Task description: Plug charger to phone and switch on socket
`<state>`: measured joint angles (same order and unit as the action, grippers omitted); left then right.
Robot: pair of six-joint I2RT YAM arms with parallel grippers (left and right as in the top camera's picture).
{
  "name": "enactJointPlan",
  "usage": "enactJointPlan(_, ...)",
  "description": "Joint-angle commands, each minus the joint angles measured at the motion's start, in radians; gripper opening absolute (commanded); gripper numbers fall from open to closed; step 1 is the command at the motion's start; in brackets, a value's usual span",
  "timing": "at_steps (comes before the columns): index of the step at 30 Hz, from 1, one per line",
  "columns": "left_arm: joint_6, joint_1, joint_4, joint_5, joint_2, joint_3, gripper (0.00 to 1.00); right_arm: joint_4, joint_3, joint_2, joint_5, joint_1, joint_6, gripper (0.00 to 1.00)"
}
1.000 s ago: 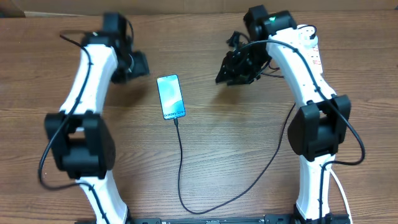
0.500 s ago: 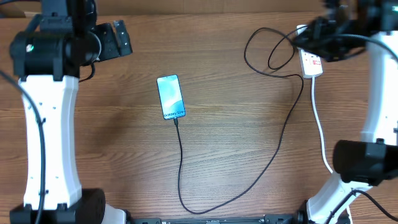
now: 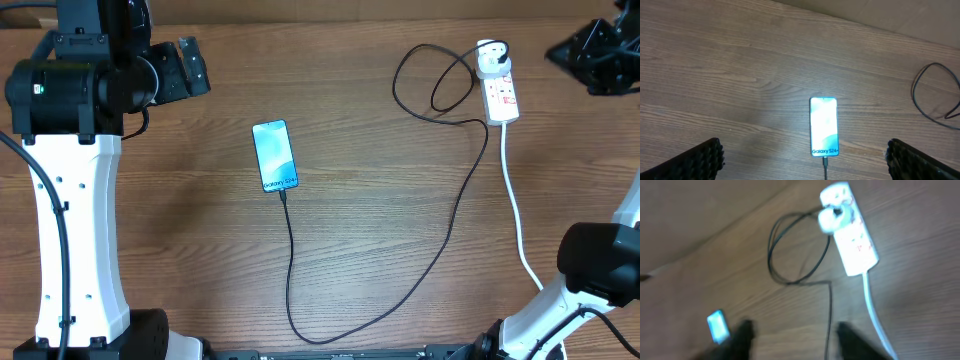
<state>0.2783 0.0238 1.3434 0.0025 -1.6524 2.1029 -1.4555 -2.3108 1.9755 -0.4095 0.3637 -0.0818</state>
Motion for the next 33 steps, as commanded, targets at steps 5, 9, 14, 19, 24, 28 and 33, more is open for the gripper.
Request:
enactJointPlan(5,-0.009,-0.005,0.000,-0.013,-0.008,0.013,1.00,0.092,-0.005,0.090,0.169,-0.004,0.003,0.82)
enactJointPlan(9,-0.009,-0.005,0.000,-0.013,-0.008,0.013,1.00,0.129,-0.005,0.152,0.242,-0.004,-0.057,0.86)
enactJointPlan(14,-0.009,-0.005,0.000,-0.013,-0.008,0.013,0.99,0.194,-0.005,0.227,0.289,-0.006,-0.137,0.91)
enactJointPlan(19,-0.009,-0.005,0.000,-0.013,-0.008,0.013,1.00,0.248,-0.005,0.309,0.342,-0.010,-0.219,1.00)
enactJointPlan(24,-0.009,-0.005,0.000,-0.013,-0.008,0.013,1.00,0.306,-0.005,0.377,0.341,-0.011,-0.233,1.00)
enactJointPlan(28,-0.009,-0.005,0.000,-0.013,-0.008,0.013,1.00,0.354,-0.005,0.413,0.353,-0.011,-0.264,1.00)
enactJointPlan(33,-0.009,-0.005,0.000,-0.013,-0.008,0.013,1.00,0.396,-0.005,0.441,0.364,-0.011,-0.312,1.00)
